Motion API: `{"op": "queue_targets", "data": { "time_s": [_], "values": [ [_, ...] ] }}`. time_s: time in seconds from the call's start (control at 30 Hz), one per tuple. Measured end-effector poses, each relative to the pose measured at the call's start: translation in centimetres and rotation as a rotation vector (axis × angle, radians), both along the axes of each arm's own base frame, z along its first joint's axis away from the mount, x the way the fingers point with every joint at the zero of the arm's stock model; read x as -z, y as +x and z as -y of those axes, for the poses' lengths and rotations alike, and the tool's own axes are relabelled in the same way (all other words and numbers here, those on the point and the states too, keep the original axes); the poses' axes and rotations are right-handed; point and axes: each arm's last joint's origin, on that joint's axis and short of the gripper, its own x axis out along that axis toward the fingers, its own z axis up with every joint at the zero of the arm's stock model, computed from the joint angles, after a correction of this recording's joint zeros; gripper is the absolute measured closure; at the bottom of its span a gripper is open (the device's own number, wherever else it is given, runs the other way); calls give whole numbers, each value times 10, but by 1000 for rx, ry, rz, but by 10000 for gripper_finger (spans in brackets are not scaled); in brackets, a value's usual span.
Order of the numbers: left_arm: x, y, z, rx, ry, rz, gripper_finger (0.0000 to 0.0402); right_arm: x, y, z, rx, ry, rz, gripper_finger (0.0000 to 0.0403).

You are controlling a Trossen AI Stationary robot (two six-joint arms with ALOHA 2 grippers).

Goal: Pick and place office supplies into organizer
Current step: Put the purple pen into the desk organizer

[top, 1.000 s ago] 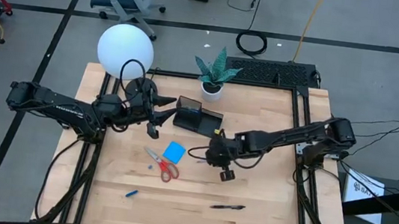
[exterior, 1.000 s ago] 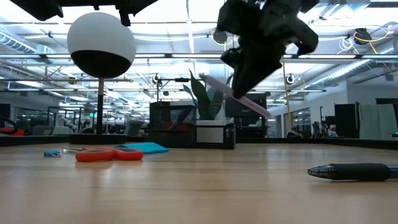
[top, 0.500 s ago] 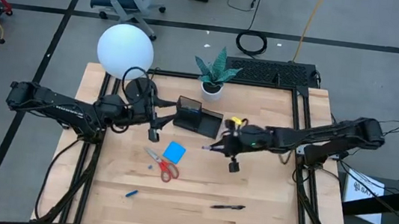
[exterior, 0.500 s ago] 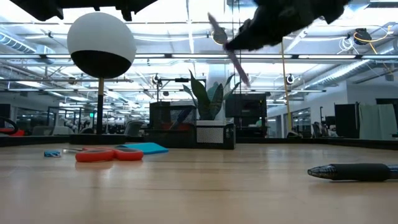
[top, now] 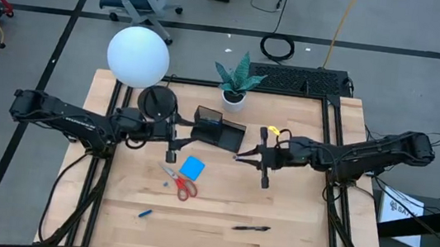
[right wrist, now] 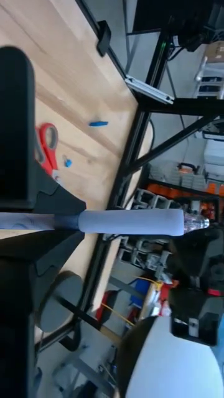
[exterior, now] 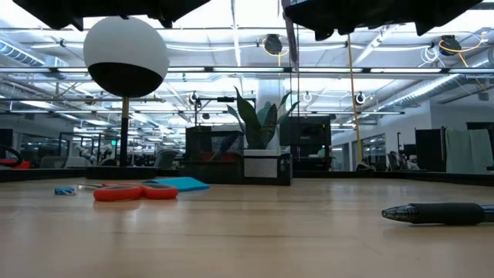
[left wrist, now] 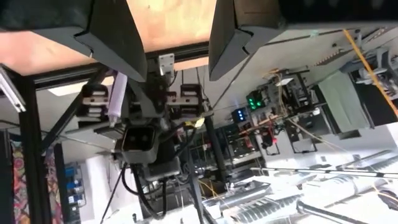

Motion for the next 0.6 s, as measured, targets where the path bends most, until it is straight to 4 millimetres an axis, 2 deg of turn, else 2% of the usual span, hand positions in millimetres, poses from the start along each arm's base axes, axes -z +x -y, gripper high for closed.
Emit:
{"op": "queue_targets", "data": {
  "time_s": [0.17,0.4,0.53,0.6],
  "values": [
    [2,2,0,-3,8,-7,204,-3,0,0,-2,-18,33,382],
    [4,4,0,2,-21,-7,140,-9,1,0,-3,-43,96,382],
    [12,12,0,14,-37,-44,124,-11,1,0,-3,-47,120,382],
    [10,23,1,36,-36,-52,122,-11,1,0,-3,-56,120,382]
  ]
}}
